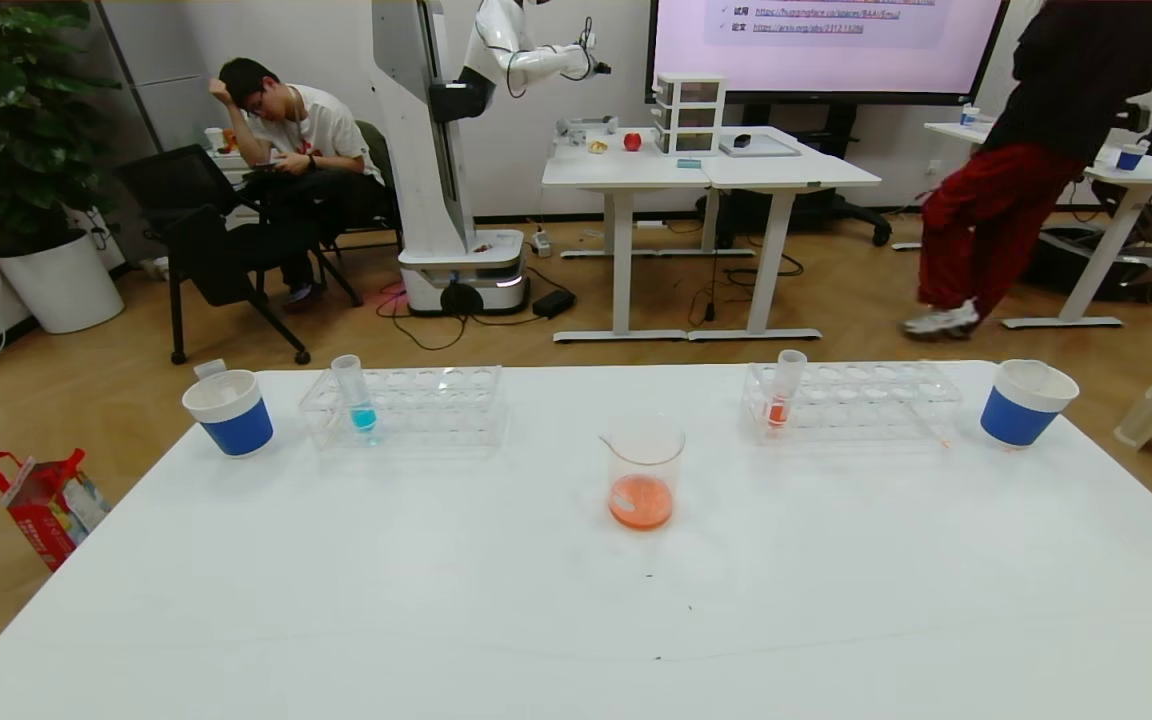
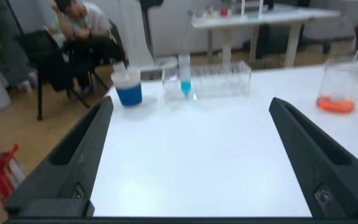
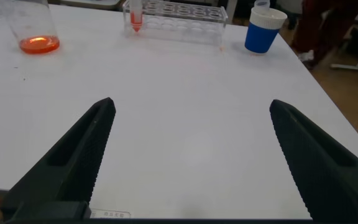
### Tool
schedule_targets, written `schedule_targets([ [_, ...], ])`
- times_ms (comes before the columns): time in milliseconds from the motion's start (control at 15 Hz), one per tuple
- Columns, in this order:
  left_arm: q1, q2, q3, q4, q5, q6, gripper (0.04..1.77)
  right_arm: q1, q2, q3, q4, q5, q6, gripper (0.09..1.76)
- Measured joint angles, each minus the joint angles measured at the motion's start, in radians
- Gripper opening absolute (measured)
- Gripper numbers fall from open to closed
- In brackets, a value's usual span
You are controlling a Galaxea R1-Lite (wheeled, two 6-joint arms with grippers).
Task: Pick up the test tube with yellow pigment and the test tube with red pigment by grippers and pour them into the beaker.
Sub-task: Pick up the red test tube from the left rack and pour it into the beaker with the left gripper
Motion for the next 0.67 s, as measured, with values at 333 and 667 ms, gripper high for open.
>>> schedule_targets([
  [333, 0.0, -0.004, 0.042, 0.12, -0.001, -0.006, 1.75, 0.0, 0.0, 0.0, 0.0, 0.0, 0.001, 1.73],
  [667, 0.0, -0.004, 0.044, 0.12, 0.004, -0.044, 1.75, 0.0, 0.0, 0.0, 0.0, 0.0, 0.0, 1.73],
])
